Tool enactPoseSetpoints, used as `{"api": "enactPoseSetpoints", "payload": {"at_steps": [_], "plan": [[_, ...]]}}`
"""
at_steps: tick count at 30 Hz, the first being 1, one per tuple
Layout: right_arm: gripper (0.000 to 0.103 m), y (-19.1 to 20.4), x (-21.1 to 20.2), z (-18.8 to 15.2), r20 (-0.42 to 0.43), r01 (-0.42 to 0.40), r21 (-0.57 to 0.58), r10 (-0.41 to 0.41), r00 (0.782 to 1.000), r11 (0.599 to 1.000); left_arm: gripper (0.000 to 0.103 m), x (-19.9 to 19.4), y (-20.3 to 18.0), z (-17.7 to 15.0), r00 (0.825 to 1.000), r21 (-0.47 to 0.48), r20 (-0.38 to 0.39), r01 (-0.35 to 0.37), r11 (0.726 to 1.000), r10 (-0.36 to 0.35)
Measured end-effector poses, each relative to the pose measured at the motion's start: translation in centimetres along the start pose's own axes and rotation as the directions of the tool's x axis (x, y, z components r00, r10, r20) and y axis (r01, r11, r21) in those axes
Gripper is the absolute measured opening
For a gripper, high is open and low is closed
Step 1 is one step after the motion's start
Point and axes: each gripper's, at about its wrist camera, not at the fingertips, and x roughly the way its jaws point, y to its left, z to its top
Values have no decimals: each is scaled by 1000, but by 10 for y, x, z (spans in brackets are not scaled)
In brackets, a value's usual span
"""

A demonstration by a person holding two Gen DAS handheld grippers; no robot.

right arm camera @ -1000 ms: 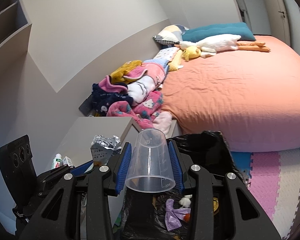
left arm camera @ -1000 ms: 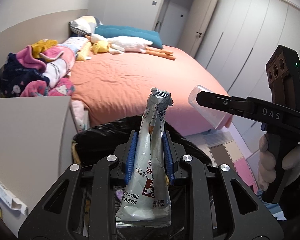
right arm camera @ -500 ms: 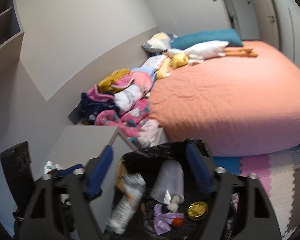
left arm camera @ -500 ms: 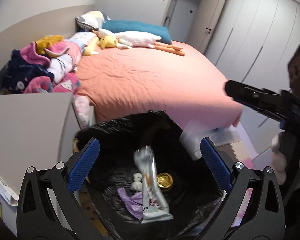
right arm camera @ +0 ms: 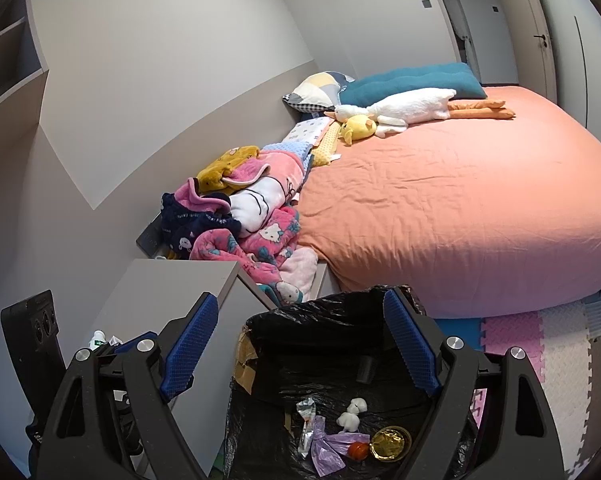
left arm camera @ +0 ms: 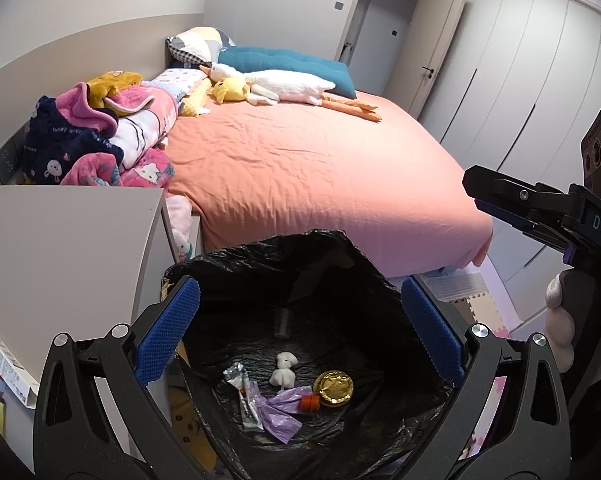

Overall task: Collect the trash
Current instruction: 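Open the left tool to drop the wrapper while the right tool drops the cup, then move both tools back over the table toward the yellow bag and white box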

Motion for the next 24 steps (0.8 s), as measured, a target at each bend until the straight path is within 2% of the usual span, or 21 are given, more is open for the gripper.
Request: {"api": "enactPoseSetpoints", "payload": {"at_steps": [5, 24], "plan": [[85, 10, 4, -2, 15, -17, -26, 17, 1000, 1000, 97, -6, 8, -3, 1000, -21, 15, -15, 1000, 16], [85, 88, 42, -12, -76, -185, -124, 177, 981, 975, 97, -61, 63, -30, 987, -118, 57, -140, 983, 147]]}}
